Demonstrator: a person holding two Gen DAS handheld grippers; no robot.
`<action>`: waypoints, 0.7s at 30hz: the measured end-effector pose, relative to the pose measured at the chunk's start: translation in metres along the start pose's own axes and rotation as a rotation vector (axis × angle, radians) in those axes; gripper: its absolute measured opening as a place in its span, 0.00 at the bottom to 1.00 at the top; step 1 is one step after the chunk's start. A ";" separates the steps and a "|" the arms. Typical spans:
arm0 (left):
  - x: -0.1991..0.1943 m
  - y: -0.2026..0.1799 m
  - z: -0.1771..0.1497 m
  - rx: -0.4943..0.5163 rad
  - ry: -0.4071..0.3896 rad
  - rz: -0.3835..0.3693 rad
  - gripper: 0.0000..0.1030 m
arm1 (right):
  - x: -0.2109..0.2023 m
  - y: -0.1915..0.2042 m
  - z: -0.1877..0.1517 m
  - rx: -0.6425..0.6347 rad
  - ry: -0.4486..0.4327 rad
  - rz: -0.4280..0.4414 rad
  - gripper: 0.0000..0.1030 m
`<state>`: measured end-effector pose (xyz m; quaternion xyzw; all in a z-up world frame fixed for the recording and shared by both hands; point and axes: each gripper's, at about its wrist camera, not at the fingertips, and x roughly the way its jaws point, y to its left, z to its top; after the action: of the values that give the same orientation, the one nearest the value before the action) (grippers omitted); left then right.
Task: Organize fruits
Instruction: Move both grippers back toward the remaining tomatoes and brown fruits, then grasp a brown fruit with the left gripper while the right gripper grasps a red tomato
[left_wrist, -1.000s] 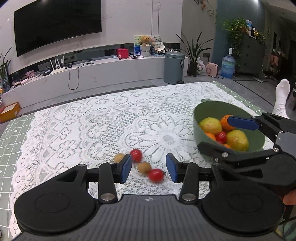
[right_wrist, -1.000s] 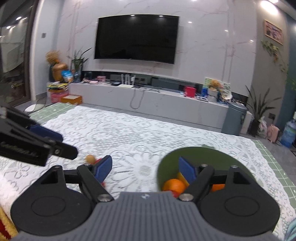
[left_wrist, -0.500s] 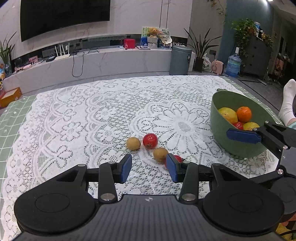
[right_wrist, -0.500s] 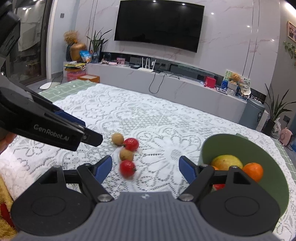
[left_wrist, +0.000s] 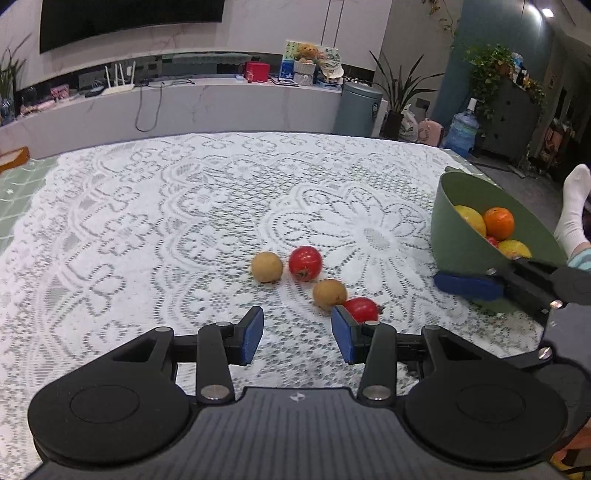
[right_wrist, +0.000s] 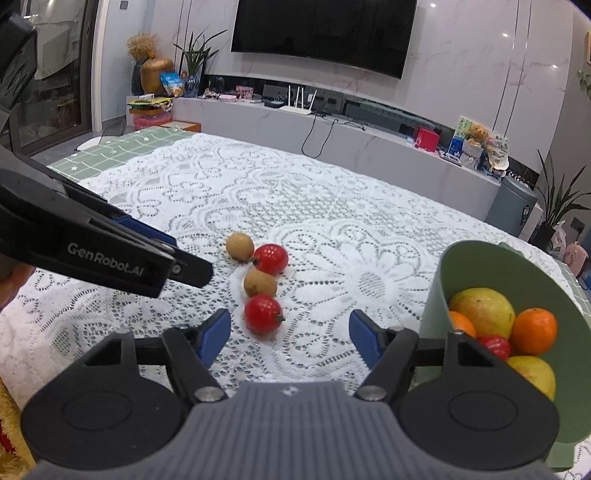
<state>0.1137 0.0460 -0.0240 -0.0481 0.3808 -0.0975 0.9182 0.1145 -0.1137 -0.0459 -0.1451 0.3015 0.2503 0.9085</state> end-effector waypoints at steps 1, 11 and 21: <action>0.002 0.000 0.000 -0.005 0.000 -0.014 0.49 | 0.002 0.001 0.000 -0.001 0.005 0.003 0.60; 0.025 0.003 0.003 -0.063 0.040 -0.093 0.45 | 0.027 0.008 0.002 -0.022 0.043 0.040 0.43; 0.039 0.003 0.011 -0.087 0.026 -0.134 0.45 | 0.038 0.006 0.003 -0.009 0.066 0.052 0.31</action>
<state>0.1489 0.0405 -0.0432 -0.1121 0.3926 -0.1426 0.9016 0.1390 -0.0939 -0.0677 -0.1496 0.3338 0.2702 0.8906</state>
